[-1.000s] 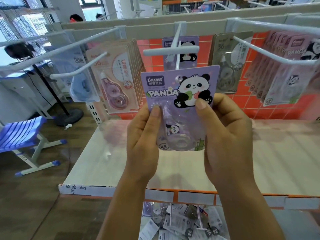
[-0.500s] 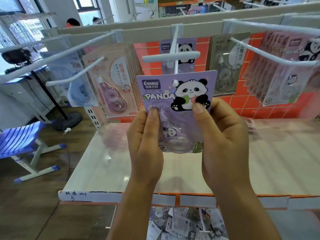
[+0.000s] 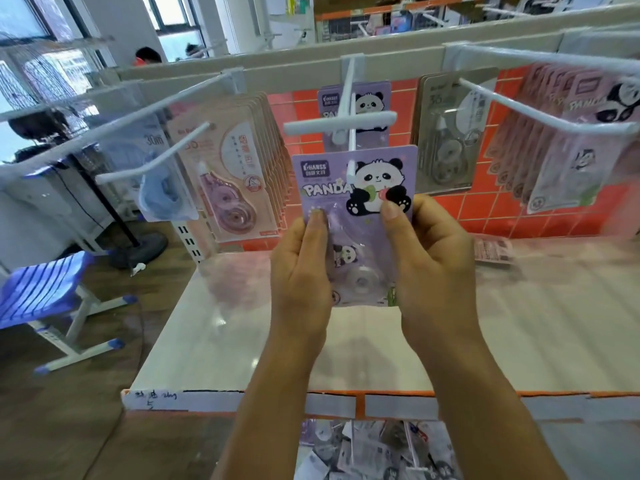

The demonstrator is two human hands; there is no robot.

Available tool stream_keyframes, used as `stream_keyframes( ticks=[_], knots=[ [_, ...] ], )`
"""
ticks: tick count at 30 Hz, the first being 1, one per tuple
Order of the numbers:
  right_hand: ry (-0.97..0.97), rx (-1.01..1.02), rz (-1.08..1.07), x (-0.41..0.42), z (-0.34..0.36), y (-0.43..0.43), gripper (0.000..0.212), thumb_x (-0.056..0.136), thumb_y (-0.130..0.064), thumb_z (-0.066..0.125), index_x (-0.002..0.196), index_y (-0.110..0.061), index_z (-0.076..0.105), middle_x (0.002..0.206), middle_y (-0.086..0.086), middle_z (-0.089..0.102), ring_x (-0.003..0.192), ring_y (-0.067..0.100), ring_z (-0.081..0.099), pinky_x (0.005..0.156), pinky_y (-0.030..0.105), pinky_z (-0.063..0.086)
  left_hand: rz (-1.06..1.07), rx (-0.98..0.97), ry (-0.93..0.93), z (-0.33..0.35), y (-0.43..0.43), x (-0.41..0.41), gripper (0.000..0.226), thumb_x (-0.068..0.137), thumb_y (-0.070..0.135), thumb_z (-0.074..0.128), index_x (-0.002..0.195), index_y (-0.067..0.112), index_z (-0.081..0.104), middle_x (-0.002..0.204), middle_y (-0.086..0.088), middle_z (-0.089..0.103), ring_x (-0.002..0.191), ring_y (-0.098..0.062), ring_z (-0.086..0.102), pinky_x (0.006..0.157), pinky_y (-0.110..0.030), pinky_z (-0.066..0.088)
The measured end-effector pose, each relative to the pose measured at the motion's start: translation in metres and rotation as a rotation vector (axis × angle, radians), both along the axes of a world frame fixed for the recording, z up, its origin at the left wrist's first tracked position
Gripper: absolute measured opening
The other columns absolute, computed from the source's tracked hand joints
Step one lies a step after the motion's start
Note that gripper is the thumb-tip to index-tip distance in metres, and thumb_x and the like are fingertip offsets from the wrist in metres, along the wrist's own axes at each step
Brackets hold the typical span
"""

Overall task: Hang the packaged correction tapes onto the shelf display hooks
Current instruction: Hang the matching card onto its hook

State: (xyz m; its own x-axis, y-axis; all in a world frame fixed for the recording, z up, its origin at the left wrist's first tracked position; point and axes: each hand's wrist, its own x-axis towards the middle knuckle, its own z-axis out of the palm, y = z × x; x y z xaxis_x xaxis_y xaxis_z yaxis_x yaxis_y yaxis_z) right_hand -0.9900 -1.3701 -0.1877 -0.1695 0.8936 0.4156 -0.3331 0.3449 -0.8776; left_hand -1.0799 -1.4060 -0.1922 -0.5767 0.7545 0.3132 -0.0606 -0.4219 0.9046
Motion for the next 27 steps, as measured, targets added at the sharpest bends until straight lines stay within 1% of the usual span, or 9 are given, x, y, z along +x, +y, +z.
stream_keyframes(
  ticks=[3,5,8,10,14,17,19,23,27],
  knots=[
    [-0.015,0.010,-0.013,-0.005,0.000,0.016,0.017,0.094,-0.018,0.056,0.079,-0.013,0.062,0.075,0.009,0.063,0.072,0.012,0.053,0.064,0.031,0.046,-0.013,-0.071,0.036,0.006,0.007,-0.004,0.028,0.102,0.022,0.043,0.087,0.019,0.066,0.087,0.002,0.072,0.087,-0.015,0.067,0.080,-0.036,0.056],
    [-0.033,0.012,-0.036,-0.009,0.002,0.026,0.018,0.094,-0.020,0.057,0.077,-0.020,0.063,0.074,0.002,0.062,0.071,0.011,0.052,0.064,0.032,0.045,0.005,-0.135,0.070,0.010,0.014,-0.010,0.028,0.101,0.027,0.045,0.084,0.022,0.067,0.085,0.003,0.072,0.084,-0.015,0.066,0.081,-0.040,0.055],
    [-0.074,0.022,-0.084,-0.014,0.004,0.043,0.013,0.090,-0.023,0.062,0.076,-0.021,0.064,0.076,0.011,0.063,0.071,0.015,0.052,0.066,0.042,0.049,0.067,-0.174,0.140,0.013,0.029,-0.020,0.026,0.095,0.038,0.051,0.082,0.020,0.064,0.084,-0.007,0.065,0.080,-0.021,0.059,0.083,-0.054,0.052],
    [-0.083,0.038,-0.125,-0.018,0.008,0.057,0.009,0.088,-0.019,0.065,0.079,-0.021,0.065,0.075,0.011,0.065,0.071,0.014,0.054,0.069,0.041,0.051,0.137,-0.175,0.147,0.014,0.042,-0.029,0.021,0.095,0.034,0.053,0.081,0.020,0.060,0.076,-0.002,0.061,0.073,-0.017,0.053,0.076,-0.048,0.052],
    [-0.155,0.055,-0.226,-0.030,0.017,0.087,0.015,0.088,-0.018,0.065,0.076,-0.025,0.061,0.063,-0.012,0.056,0.060,0.002,0.047,0.062,0.029,0.045,0.206,-0.205,0.249,0.017,0.072,-0.046,0.024,0.094,0.029,0.055,0.072,0.022,0.057,0.064,0.008,0.055,0.064,-0.012,0.047,0.068,-0.038,0.045],
    [-0.265,0.088,-0.304,-0.039,0.019,0.111,0.010,0.089,-0.021,0.063,0.080,-0.019,0.060,0.062,-0.015,0.050,0.056,0.000,0.042,0.061,0.026,0.039,0.220,-0.252,0.336,0.022,0.092,-0.052,0.034,0.096,0.030,0.055,0.063,0.021,0.050,0.048,0.011,0.048,0.046,-0.004,0.042,0.057,-0.028,0.038],
    [-0.326,0.096,-0.344,-0.045,0.020,0.124,0.010,0.090,-0.025,0.063,0.085,-0.016,0.063,0.064,-0.014,0.051,0.062,0.006,0.046,0.064,0.030,0.044,0.229,-0.270,0.381,0.027,0.102,-0.054,0.037,0.096,0.029,0.053,0.062,0.020,0.047,0.048,0.009,0.045,0.039,0.000,0.038,0.052,-0.025,0.034],
    [-0.403,0.068,-0.356,-0.051,0.023,0.141,0.018,0.091,-0.027,0.061,0.092,-0.010,0.065,0.071,-0.008,0.056,0.070,0.011,0.051,0.072,0.037,0.049,0.222,-0.301,0.396,0.032,0.118,-0.058,0.035,0.098,0.030,0.051,0.066,0.019,0.045,0.058,0.003,0.041,0.048,-0.008,0.037,0.045,-0.020,0.032],
    [-0.401,0.099,-0.345,-0.048,0.018,0.144,0.012,0.091,-0.023,0.060,0.086,-0.013,0.061,0.067,-0.012,0.051,0.063,0.007,0.047,0.068,0.029,0.042,0.274,-0.285,0.342,0.019,0.126,-0.056,0.032,0.098,0.031,0.049,0.068,0.021,0.048,0.058,0.003,0.044,0.050,-0.011,0.040,0.050,-0.025,0.032]
  ],
)
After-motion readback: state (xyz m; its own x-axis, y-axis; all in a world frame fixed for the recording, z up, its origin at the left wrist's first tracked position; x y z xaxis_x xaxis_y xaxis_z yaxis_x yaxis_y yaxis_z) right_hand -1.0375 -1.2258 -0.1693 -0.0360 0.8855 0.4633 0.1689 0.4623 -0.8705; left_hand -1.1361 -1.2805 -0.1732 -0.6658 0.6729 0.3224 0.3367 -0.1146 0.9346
